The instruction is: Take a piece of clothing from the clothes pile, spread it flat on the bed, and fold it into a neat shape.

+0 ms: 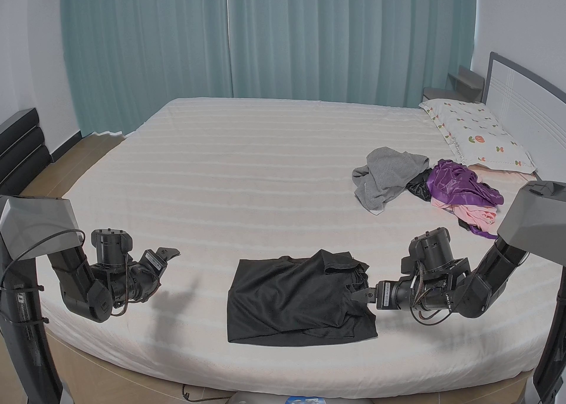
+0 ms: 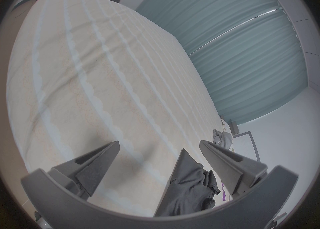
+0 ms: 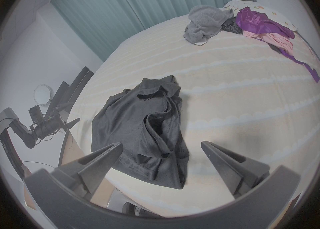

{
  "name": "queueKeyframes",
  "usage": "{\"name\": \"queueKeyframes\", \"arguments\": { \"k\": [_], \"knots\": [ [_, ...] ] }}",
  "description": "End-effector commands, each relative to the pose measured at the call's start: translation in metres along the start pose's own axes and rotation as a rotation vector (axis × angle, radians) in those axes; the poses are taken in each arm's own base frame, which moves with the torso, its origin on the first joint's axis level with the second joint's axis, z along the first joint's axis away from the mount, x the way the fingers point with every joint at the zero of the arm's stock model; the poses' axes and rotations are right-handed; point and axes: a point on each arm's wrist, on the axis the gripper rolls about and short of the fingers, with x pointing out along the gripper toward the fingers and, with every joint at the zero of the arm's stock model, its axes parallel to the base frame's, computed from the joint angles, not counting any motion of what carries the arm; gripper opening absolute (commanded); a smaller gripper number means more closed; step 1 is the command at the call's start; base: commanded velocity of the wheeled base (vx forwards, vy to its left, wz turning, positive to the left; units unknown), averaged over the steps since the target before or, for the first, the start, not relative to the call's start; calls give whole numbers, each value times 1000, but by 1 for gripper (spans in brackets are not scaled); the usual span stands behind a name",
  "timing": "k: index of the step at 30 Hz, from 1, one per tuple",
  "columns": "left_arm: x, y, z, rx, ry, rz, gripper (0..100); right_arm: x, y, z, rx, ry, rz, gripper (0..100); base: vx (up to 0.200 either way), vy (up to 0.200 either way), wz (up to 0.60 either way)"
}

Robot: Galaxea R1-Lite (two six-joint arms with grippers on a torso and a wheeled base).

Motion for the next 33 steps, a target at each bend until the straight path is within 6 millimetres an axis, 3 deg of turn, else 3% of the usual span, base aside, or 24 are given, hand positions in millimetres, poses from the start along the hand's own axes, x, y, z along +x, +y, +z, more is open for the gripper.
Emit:
{"name": "queueKeyframes", "arguments": {
  "k": [1, 5, 22, 25, 26, 28, 33],
  "knots": [
    [0, 1, 0, 0, 0, 3, 100, 3, 0, -4, -2, 18, 2, 100, 0, 200, 0],
    [1, 1, -1, 4, 2, 2, 100, 4, 0, -4, -4, 33, 29, 100, 0, 200, 0],
    [1, 1, 0, -6, -3, 4, 100, 18, -12, -7, -1, 1, 21, 100, 0, 0, 0],
    [1, 1, 0, -6, -3, 4, 100, 27, -15, -10, -11, 19, 12, 100, 0, 0, 0],
    [1, 1, 0, -6, -3, 4, 100, 30, -16, -12, -19, 23, 11, 0, 0, 0, 0],
    [1, 1, 0, -6, -3, 4, 100, 30, -18, -13, -38, 13, 9, 0, 0, 0, 0],
    [1, 2, -1, -6, -2, 5, 100, 9, -14, -8, -52, -13, 15, 0, 0, 0, 0]
  ]
}}
